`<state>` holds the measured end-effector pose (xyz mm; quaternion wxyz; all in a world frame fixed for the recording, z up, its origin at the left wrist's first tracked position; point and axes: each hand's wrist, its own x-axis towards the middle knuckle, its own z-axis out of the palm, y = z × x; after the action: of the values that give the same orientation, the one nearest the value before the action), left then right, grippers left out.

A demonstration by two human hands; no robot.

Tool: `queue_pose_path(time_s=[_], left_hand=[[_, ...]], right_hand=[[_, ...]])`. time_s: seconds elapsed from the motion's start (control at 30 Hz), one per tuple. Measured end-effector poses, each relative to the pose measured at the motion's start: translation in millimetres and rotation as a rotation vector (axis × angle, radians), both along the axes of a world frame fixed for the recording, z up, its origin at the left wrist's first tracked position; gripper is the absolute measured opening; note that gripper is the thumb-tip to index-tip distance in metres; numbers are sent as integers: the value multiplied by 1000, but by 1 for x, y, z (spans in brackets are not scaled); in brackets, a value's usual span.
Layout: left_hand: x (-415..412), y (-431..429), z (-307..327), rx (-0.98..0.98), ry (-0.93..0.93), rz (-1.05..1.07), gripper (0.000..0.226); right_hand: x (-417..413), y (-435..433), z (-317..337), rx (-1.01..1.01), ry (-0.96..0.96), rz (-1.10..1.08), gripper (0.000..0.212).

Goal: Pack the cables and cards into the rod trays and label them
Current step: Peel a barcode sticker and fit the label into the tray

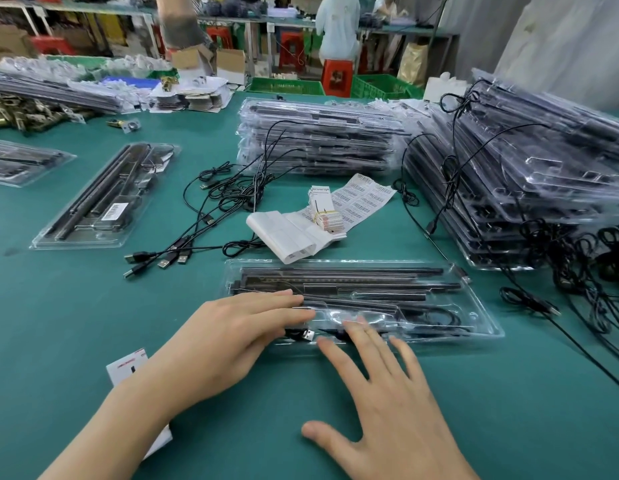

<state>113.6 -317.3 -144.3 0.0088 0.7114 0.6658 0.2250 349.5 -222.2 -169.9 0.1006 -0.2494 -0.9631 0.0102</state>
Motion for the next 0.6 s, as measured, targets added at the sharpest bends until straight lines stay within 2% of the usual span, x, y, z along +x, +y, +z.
queue_pose_path(time_s=[0.17,0.3,0.37,0.6], left_hand=[[-1,-2,-3,-23,-11,5,44],[-2,-2,-6,-27,-19,5,44],[-2,-3,-8,-15,-21,0,40],[1,-4,-7,-17,13,-11,42]], right_hand=[[9,7,-6,7,170,97,68],[15,5,-7,23,457,149,32],[16,8,-2,-13,546,111,23],[-13,33,9,-77,247,-96,43]])
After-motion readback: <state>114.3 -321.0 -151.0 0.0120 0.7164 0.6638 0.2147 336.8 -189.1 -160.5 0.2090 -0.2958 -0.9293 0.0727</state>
